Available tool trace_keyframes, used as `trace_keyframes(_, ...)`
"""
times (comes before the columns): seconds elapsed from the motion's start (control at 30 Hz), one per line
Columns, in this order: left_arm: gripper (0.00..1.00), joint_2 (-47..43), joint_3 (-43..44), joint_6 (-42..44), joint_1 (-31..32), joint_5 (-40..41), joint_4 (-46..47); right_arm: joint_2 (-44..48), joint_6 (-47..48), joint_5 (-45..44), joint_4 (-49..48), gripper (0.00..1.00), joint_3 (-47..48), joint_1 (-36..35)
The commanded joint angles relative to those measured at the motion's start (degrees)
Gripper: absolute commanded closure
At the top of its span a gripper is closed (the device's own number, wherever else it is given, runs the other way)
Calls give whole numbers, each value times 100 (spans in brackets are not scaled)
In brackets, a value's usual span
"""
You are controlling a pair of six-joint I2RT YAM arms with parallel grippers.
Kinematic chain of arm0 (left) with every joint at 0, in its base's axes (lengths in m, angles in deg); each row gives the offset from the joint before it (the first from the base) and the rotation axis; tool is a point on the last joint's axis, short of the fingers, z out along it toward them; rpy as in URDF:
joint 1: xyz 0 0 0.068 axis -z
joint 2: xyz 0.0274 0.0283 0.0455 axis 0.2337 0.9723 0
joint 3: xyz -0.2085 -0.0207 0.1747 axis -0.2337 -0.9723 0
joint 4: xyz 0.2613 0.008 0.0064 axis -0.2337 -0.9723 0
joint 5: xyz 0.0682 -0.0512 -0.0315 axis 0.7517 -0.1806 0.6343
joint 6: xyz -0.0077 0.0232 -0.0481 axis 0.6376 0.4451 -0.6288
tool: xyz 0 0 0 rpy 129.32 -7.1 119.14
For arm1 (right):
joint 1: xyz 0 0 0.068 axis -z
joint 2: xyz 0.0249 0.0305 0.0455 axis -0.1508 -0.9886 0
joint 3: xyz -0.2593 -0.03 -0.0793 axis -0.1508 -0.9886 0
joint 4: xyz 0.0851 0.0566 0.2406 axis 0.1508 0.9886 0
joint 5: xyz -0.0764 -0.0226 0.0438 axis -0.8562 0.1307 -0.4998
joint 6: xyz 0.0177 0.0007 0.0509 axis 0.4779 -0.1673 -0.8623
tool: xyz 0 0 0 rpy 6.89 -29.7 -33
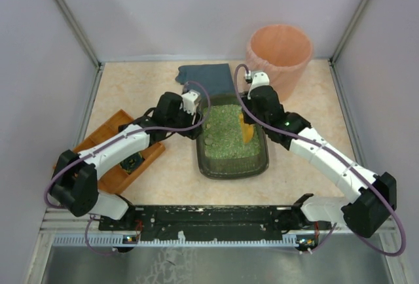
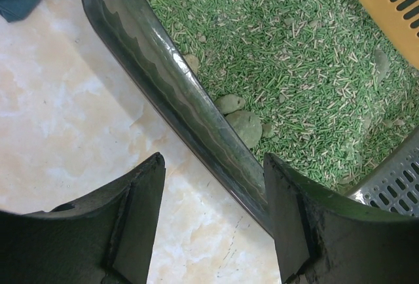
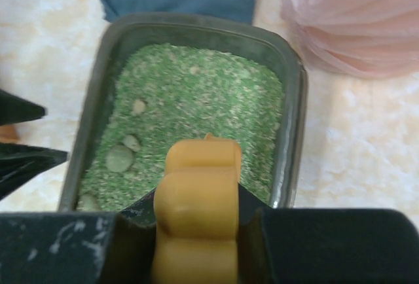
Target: Clean the litter box
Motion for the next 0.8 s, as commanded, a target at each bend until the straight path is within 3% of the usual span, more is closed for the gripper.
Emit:
trace_keyframes(0.0,33,55,195,63,58,-138,-75,-69,37,-1376,290,100,58,-280)
trace_keyframes(0.33,34,129,200,93,105,-146,-115,-567,-402,-2236,-174,100,-452,-652)
trace_keyframes(0.77,35,174,217,122,128,-142,-130,-800,-2168,-1346,-1154,100,-776,-668)
